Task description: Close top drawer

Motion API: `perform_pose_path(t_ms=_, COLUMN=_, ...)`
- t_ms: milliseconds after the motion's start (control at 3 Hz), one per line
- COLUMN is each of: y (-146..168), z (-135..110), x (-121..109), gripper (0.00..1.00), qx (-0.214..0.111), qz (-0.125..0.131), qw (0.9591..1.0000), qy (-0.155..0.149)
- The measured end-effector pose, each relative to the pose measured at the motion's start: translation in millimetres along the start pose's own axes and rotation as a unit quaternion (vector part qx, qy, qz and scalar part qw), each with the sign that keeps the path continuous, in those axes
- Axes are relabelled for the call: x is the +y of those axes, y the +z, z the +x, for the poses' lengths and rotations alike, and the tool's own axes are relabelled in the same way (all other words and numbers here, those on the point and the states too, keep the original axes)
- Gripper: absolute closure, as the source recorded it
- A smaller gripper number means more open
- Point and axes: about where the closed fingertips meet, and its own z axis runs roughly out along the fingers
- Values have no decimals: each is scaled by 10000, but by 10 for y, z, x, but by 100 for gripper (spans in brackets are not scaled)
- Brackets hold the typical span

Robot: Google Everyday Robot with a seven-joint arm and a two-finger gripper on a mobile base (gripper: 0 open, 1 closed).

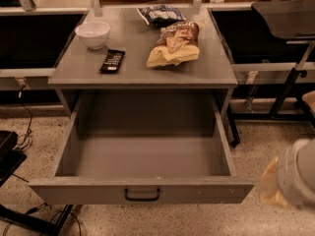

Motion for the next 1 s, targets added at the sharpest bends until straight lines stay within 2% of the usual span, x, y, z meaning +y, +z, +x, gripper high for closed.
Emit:
perform_pose_path(t_ms=333, y=714, z=333, x=485, gripper=100, qx=-126, qz=-419, qw=9990, qy=110)
perform_pose_path(t_ms=667, y=714, z=332, x=484, gripper=100, qx=-128, qz=-419, qw=9990, qy=109)
perform_pose_path(t_ms=1000, y=1088, z=267, x=656, gripper=100, qx=-251, qz=-582, qw=9980, qy=45)
